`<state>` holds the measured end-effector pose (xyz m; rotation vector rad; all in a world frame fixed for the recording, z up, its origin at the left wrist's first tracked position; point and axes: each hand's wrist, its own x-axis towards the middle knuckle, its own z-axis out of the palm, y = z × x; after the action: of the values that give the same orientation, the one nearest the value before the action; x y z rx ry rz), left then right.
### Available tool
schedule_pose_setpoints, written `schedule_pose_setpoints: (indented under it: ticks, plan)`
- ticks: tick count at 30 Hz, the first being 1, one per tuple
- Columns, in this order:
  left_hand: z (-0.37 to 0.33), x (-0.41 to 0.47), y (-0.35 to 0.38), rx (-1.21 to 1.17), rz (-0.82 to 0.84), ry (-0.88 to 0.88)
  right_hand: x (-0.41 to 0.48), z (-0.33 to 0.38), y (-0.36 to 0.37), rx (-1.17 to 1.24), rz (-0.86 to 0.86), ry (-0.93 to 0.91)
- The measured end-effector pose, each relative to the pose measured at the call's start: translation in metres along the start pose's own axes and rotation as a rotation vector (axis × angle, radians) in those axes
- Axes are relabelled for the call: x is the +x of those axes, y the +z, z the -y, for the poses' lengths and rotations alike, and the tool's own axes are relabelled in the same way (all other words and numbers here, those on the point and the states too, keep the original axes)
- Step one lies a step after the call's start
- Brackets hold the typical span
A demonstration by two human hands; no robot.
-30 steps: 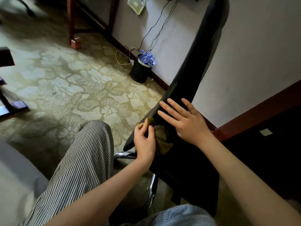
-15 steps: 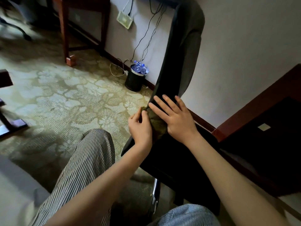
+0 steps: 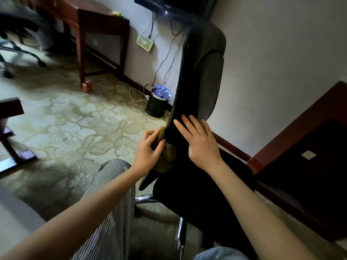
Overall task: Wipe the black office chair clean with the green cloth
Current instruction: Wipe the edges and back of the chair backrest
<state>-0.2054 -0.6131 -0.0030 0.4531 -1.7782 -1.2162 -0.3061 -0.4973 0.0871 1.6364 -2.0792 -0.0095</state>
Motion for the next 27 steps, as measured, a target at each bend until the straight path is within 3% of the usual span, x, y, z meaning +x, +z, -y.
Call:
schedule_pose_setpoints:
  ticks: [3,7,12,27]
  plan:
    - [0.000,0.006,-0.009,0.030,0.033,-0.124,-0.002,0.005,-0.008,0.047,0.104,0.031]
    - [-0.041,0.034,-0.013,-0.304,-0.022,-0.268,-0.003,0.005,-0.016,0.045,0.125,0.033]
    - [-0.054,0.047,-0.013,-0.411,0.108,-0.404,-0.007,0.000,-0.019,0.043,0.112,0.031]
    - [-0.069,-0.007,-0.012,-0.432,0.293,-0.263,-0.019,0.027,-0.033,-0.108,-0.505,0.131]
